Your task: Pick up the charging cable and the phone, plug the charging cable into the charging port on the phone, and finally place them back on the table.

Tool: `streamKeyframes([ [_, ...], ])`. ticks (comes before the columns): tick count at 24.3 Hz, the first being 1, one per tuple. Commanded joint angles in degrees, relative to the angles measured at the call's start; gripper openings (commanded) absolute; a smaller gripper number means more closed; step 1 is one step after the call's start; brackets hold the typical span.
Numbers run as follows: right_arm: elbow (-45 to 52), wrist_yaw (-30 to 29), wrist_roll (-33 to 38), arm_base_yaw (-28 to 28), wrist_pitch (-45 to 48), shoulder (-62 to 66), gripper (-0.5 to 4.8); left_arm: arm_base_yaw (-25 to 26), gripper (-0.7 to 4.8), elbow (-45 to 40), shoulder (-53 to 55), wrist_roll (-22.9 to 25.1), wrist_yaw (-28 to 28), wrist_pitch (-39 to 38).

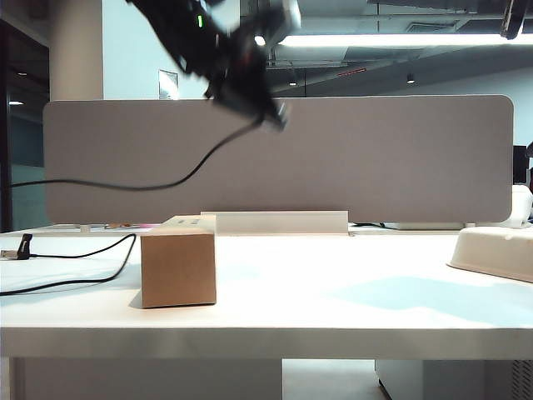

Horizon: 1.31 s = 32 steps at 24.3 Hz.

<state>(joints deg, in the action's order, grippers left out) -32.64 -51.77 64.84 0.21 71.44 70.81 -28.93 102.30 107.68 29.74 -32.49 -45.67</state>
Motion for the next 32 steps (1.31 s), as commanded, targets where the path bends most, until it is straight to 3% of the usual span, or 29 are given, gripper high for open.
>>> streamKeyframes([
  [1,-0.44,4.57,-0.33,0.07,2.23,-0.26,-0.05,-0.09,-0.06,0.24,-2.58,-4.81,-18.29,3.08],
  [5,-0.46,6.27,1.53,0.11,5.33,-0.26,-0.05,-0.13,-0.06,0.24,-2.91,-7.96,-37.86,5.38],
  [6,-0.46,6.29,1.57,0.13,6.19,-0.26,-0.05,-0.42,-0.06,0.24,-2.89,-8.0,-39.47,5.7],
  [16,-0.46,6.6,1.81,0.52,6.8,-0.26,-0.05,-6.34,-0.06,0.24,-0.98,-11.61,-40.81,10.71],
  [19,-0.46,5.35,2.05,0.52,6.86,-0.26,-0.05,-6.45,-0.06,0.24,-0.37,-14.12,-40.79,13.42],
  [32,-0.44,2.54,2.67,0.52,6.38,-0.26,-0.05,-6.47,-0.06,0.24,1.42,-15.21,-41.94,13.88],
])
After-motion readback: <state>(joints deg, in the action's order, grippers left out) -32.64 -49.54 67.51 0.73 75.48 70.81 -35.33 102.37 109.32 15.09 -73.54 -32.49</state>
